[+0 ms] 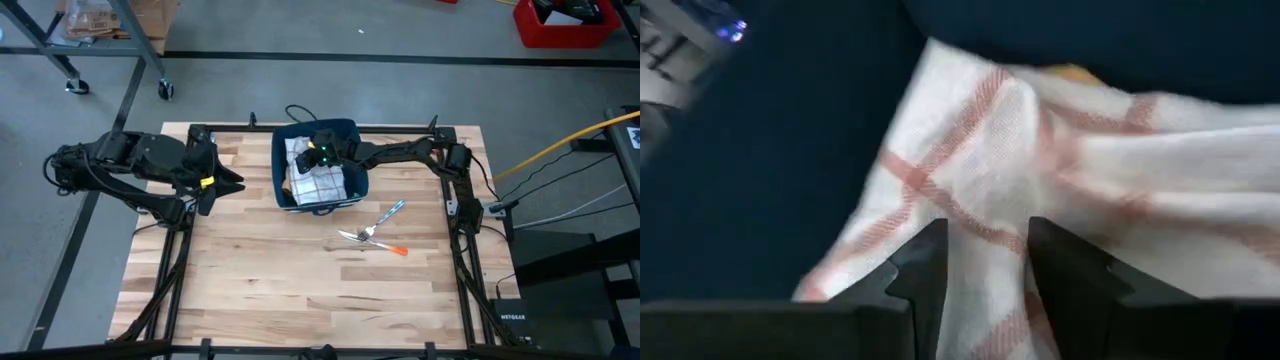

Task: Fold towel
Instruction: Put the stacked folded towels into the blue laundry organizer

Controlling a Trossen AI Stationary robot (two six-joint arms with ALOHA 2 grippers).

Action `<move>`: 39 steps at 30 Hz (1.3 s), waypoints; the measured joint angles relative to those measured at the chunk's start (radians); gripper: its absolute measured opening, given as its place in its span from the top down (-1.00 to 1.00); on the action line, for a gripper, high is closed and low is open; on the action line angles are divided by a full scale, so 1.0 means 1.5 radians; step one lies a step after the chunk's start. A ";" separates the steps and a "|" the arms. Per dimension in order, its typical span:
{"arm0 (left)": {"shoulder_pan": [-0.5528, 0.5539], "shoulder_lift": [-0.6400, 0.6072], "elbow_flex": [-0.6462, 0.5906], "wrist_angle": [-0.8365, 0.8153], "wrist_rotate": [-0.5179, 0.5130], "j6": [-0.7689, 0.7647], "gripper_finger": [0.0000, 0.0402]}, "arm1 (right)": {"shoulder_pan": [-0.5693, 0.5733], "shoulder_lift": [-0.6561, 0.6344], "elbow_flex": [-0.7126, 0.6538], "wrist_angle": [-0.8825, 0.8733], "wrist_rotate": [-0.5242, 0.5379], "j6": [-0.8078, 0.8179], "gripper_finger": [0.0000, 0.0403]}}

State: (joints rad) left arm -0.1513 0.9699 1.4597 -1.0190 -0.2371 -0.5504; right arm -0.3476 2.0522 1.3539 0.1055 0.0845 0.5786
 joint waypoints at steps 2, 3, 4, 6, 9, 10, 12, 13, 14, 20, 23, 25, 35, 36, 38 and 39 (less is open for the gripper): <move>0.000 -0.003 0.000 -0.007 0.000 0.002 0.42 | 0.001 -0.032 0.000 0.004 -0.005 -0.004 0.28; 0.000 -0.005 0.000 -0.012 0.000 0.001 0.42 | 0.001 -0.052 0.000 0.003 -0.009 -0.007 0.28; 0.000 -0.006 0.000 -0.019 -0.001 -0.001 0.42 | 0.001 -0.073 0.000 0.004 -0.012 -0.014 0.28; 0.000 -0.013 0.000 -0.024 -0.002 -0.002 0.42 | 0.002 -0.113 0.001 0.001 -0.025 -0.038 0.28; 0.000 -0.020 0.000 -0.038 -0.004 -0.001 0.42 | 0.013 -0.157 0.001 -0.014 -0.040 -0.064 0.28; 0.000 -0.021 0.000 -0.035 -0.004 -0.001 0.42 | 0.020 -0.169 0.001 -0.015 -0.043 -0.073 0.28; 0.000 -0.026 0.000 -0.037 -0.004 0.000 0.42 | 0.033 -0.189 0.002 -0.028 -0.060 -0.086 0.28; 0.000 -0.027 0.000 -0.038 -0.004 0.000 0.42 | 0.042 -0.194 0.002 -0.036 -0.070 -0.092 0.28; 0.000 -0.027 0.000 -0.042 -0.004 0.000 0.42 | 0.052 -0.195 0.003 -0.051 -0.072 -0.093 0.28; 0.000 -0.023 0.000 -0.080 -0.007 -0.016 0.42 | 0.115 -0.159 0.001 -0.193 -0.036 -0.095 0.28; 0.000 -0.019 0.000 -0.087 -0.007 -0.019 0.42 | 0.136 -0.125 0.001 -0.233 -0.002 -0.095 0.28; 0.000 -0.016 0.000 -0.088 -0.007 -0.020 0.42 | 0.143 -0.100 0.001 -0.242 0.007 -0.095 0.28; 0.000 0.001 0.000 -0.088 -0.007 -0.019 0.42 | 0.144 0.004 0.006 -0.209 -0.039 -0.067 0.28; 0.000 0.002 0.000 -0.087 -0.007 -0.018 0.42 | 0.144 0.004 0.006 -0.210 -0.040 -0.066 0.28; 0.000 0.005 0.000 -0.088 -0.007 -0.018 0.42 | 0.144 -0.005 0.005 -0.208 -0.041 -0.066 0.28; 0.000 0.005 0.000 -0.088 -0.007 -0.018 0.42 | 0.144 -0.011 0.004 -0.202 -0.041 -0.066 0.28</move>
State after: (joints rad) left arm -0.1513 0.9775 1.4597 -1.1504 -0.2474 -0.5770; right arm -0.1316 2.0363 1.3596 -0.1981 0.0236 0.4789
